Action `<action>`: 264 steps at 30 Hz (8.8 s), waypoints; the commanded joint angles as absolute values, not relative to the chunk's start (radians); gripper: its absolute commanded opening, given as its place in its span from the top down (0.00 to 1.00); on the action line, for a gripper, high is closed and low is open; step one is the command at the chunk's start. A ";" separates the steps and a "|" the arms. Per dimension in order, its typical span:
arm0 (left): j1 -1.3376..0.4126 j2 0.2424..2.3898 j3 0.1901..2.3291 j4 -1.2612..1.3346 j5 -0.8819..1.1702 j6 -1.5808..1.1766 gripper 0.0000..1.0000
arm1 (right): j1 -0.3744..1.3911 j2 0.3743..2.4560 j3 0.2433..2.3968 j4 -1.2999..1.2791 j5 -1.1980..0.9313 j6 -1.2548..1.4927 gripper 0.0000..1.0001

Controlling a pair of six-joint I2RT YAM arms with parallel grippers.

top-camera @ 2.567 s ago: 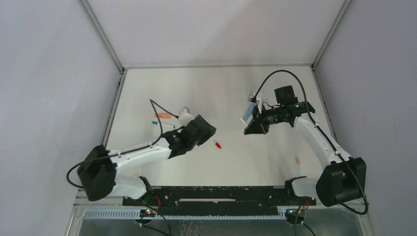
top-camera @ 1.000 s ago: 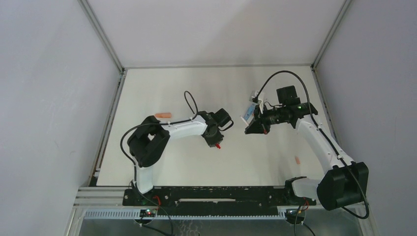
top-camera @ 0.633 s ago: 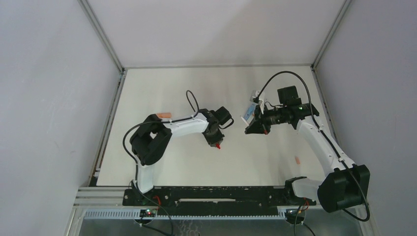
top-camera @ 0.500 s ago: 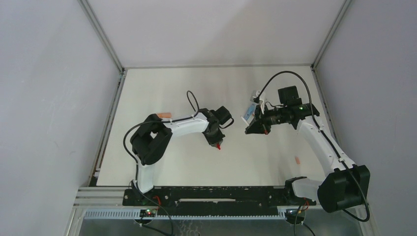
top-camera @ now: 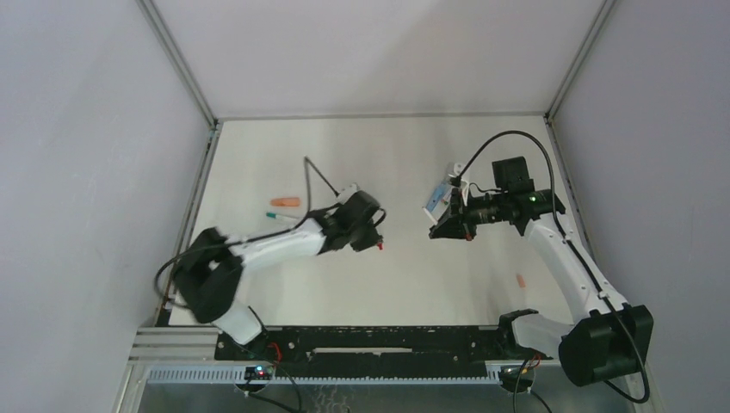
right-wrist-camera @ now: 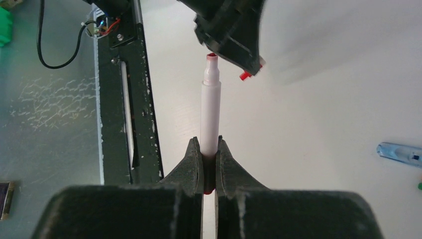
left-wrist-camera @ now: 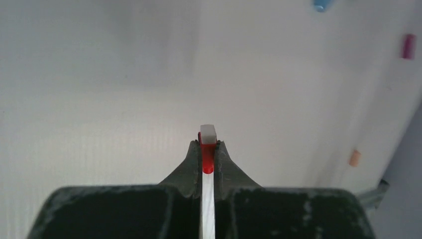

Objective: Insert the pens into the pen caps
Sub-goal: Insert the pen cap onto the pen, then press the pen cap onto the pen, then place the pen at the center of the board.

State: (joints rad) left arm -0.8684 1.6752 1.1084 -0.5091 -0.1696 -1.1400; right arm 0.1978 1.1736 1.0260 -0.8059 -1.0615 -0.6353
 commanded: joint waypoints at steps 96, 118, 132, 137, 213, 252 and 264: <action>-1.248 1.670 0.516 1.204 0.203 -0.910 1.00 | 0.220 1.041 0.735 -0.039 -1.102 -0.030 1.00; -1.243 1.414 0.488 1.033 0.057 -0.857 0.98 | 0.259 1.010 0.768 -0.265 -1.086 -0.355 1.00; -1.209 1.248 0.419 1.105 -0.086 -0.765 0.57 | 0.282 1.024 0.780 -0.321 -1.130 -0.407 1.00; -1.209 1.229 0.342 1.221 -0.117 -0.721 0.51 | 0.283 1.025 0.781 -0.314 -1.147 -0.392 1.00; -0.878 1.391 0.110 1.450 -0.267 -0.889 1.00 | 0.216 1.045 0.828 -0.479 -1.165 -0.547 0.41; -0.371 0.968 0.224 0.147 -0.649 -1.326 1.00 | 0.236 1.062 0.828 -0.479 -1.100 -0.561 0.42; -0.215 1.234 0.307 0.299 -0.407 -1.374 0.92 | 0.235 1.061 0.828 -0.483 -1.095 -0.568 0.42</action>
State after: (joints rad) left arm -0.2424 1.1728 0.2409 0.2340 -0.5037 -1.3621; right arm 0.2356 1.0695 0.7937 -0.4850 -1.0988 -0.5453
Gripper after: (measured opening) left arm 0.052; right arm 0.580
